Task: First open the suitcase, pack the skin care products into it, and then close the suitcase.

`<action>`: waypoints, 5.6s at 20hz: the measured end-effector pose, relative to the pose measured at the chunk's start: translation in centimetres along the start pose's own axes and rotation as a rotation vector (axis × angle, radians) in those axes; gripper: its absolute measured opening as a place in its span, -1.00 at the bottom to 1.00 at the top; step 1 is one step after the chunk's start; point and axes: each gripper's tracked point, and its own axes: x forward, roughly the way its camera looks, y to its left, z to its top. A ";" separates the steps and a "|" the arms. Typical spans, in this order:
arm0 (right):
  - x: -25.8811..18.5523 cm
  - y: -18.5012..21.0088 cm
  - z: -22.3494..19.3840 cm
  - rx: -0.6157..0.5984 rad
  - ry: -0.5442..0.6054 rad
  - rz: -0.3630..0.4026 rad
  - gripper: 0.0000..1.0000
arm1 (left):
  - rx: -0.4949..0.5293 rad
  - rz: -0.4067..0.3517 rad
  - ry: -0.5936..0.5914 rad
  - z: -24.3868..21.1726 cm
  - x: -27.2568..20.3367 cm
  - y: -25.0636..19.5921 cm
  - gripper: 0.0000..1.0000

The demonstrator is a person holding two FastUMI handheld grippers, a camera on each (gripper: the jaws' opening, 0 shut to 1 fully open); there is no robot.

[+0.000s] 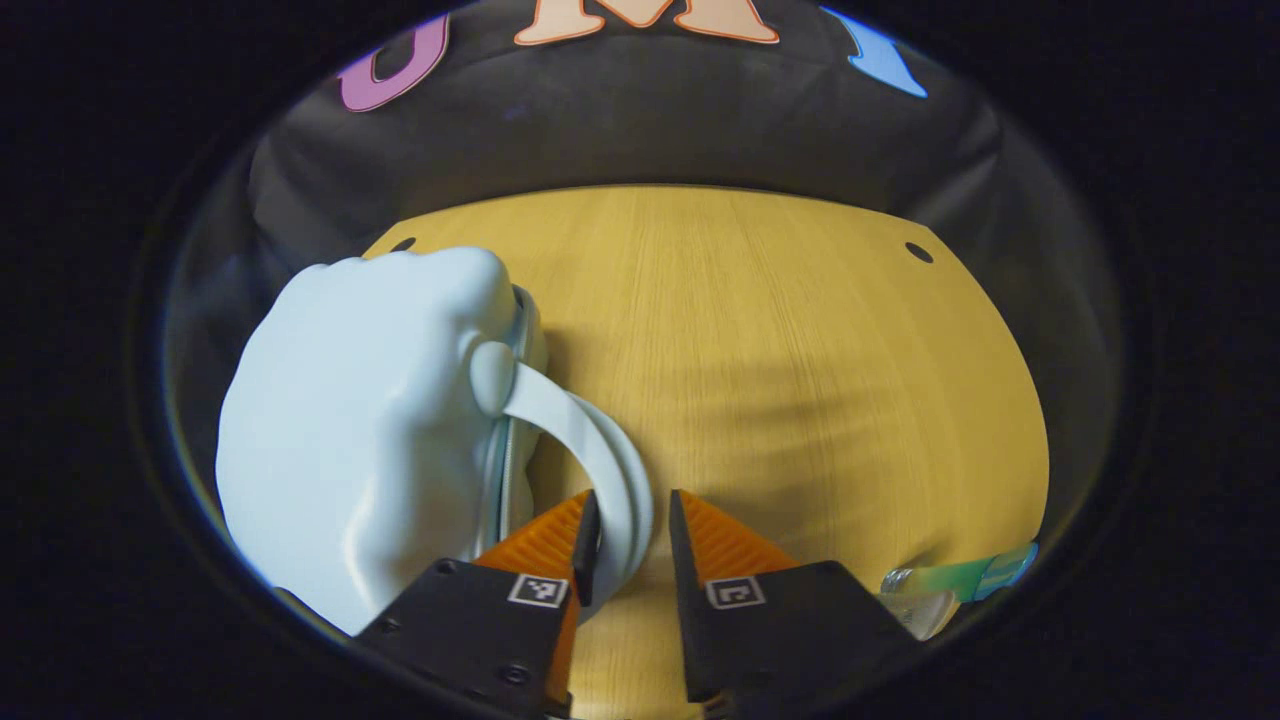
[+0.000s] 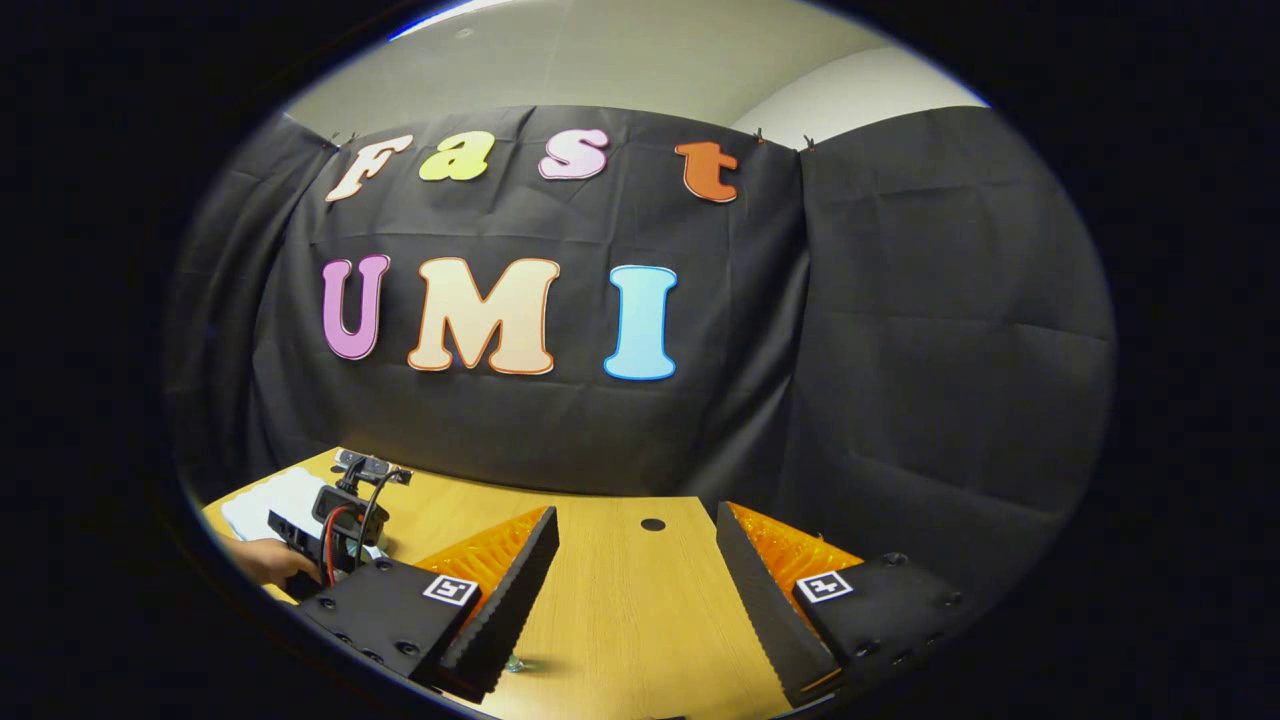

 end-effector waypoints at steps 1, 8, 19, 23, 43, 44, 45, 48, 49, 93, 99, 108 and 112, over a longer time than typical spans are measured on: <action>0.0 0.1 0.0 0.005 0.001 0.003 1.00 | 0.001 -0.001 0.004 0.1 -0.2 0.2 -0.58; -0.3 0.7 0.7 0.011 -0.030 0.052 0.99 | 0.057 -0.022 0.008 0.4 -1.2 0.3 -0.96; 0.5 6.0 0.6 0.032 -0.022 0.163 0.99 | 0.053 -0.086 -0.147 4.9 -8.2 0.3 -1.00; 0.9 9.2 0.4 0.045 -0.017 0.206 0.99 | 0.049 -0.114 -0.198 7.0 -11.6 2.6 -1.00; 2.4 23.7 0.1 0.084 -0.021 0.246 0.98 | 0.077 0.014 -0.403 14.7 -18.5 24.8 -1.00; 2.3 24.1 0.1 0.080 -0.021 0.246 0.98 | 0.068 0.031 -0.408 14.8 -18.4 26.2 -1.00; 2.3 24.6 0.2 0.074 -0.022 0.246 0.98 | 0.063 0.052 -0.413 15.0 -18.3 27.5 -1.00; 2.1 25.8 0.3 0.057 -0.026 0.249 0.98 | 0.047 0.113 -0.420 14.9 -18.0 31.5 -1.00; 2.1 26.1 0.4 0.053 -0.025 0.250 0.99 | 0.043 0.133 -0.424 14.9 -17.9 32.7 -1.00; 3.0 20.9 1.1 0.016 -0.079 0.218 0.99 | -0.182 0.412 -0.818 18.5 -20.0 37.8 0.85; 3.1 16.8 1.3 0.027 -0.094 0.222 0.99 | -0.126 0.270 -0.851 18.9 -20.1 27.0 0.84; 2.2 11.4 0.4 0.060 -0.090 0.237 0.99 | -0.069 0.076 -0.798 17.1 -17.6 11.3 0.85; 1.8 9.3 -0.3 0.058 -0.083 0.242 0.98 | -0.032 0.018 -0.760 15.7 -16.7 6.1 0.97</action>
